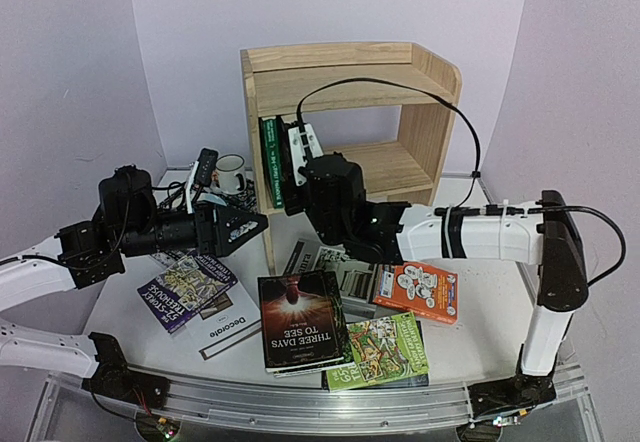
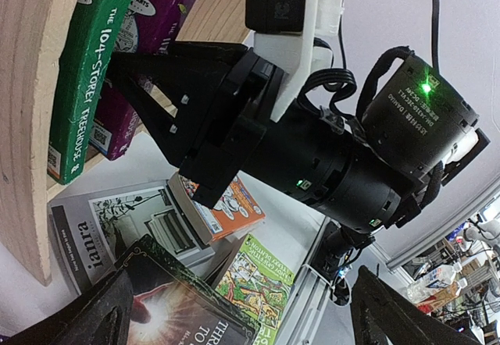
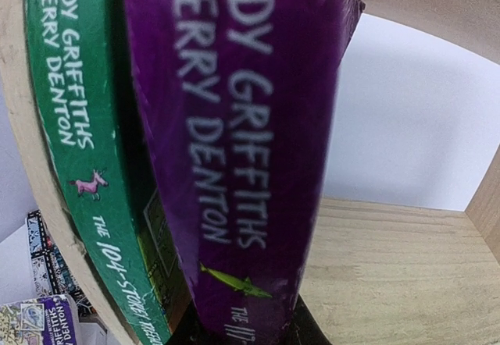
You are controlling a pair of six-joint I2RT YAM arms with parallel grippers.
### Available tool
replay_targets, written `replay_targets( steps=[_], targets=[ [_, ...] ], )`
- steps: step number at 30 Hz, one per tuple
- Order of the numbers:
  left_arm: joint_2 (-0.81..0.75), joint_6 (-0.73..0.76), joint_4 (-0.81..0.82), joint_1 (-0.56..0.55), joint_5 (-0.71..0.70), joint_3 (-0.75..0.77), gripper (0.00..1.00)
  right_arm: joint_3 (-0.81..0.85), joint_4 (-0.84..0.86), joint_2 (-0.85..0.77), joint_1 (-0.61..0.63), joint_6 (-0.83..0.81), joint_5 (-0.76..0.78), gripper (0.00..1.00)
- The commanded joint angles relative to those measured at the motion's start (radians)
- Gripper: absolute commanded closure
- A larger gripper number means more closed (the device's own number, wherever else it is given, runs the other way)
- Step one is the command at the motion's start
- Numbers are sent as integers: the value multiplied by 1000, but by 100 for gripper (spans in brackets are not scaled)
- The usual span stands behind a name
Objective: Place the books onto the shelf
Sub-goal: Place the book on the shelf.
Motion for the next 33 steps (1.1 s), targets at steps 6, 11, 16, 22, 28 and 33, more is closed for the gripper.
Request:
replay_targets(
  steps=[6,11,16,22,28,33],
  targets=[
    [-11,1,14,4,13,-2,1,140,91,27,-4,28,58,100],
    [-11,1,42,4,14,-6,1,145,78,22,-4,91,69,99],
    [-7,1,44,4,19,-2,1,162,61,22,-4,128,54,99],
    [-13,0,45,4,17,-7,1,181,44,35,-4,127,31,99],
    [-18,-4,45,3,15,-11,1,190,20,38,-4,117,29,89],
    [-18,-4,46,4,15,-13,1,161,9,11,-3,128,25,76]
  ],
)
